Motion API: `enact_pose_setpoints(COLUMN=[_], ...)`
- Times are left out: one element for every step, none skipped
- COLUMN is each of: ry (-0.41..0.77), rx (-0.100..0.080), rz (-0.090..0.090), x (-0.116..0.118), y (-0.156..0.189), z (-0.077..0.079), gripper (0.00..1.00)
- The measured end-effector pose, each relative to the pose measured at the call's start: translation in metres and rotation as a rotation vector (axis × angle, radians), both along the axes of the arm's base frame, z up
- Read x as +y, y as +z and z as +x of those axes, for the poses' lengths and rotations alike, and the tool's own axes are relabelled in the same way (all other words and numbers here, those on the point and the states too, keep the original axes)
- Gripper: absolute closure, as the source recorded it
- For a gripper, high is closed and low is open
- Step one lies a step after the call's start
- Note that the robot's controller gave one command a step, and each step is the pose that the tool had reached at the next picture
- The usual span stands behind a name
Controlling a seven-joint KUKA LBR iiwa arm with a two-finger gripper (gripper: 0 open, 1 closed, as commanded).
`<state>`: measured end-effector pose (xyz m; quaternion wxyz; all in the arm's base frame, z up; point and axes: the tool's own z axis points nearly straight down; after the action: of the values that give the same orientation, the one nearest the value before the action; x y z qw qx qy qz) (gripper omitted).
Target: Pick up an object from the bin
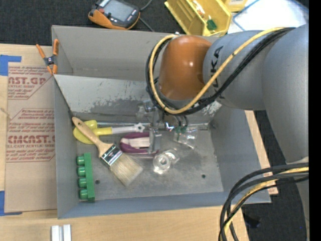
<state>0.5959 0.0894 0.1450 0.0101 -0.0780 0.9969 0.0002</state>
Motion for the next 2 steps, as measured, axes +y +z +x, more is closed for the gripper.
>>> enact_pose_setpoints(ry=[-0.176,-0.023], rx=[0.023,0.004], rz=[0.004,-0.001], x=[0.0071,0.0067], y=[-0.0743,-0.0752], z=[-0.0075,-0.0101], gripper=[0.00,0.00])
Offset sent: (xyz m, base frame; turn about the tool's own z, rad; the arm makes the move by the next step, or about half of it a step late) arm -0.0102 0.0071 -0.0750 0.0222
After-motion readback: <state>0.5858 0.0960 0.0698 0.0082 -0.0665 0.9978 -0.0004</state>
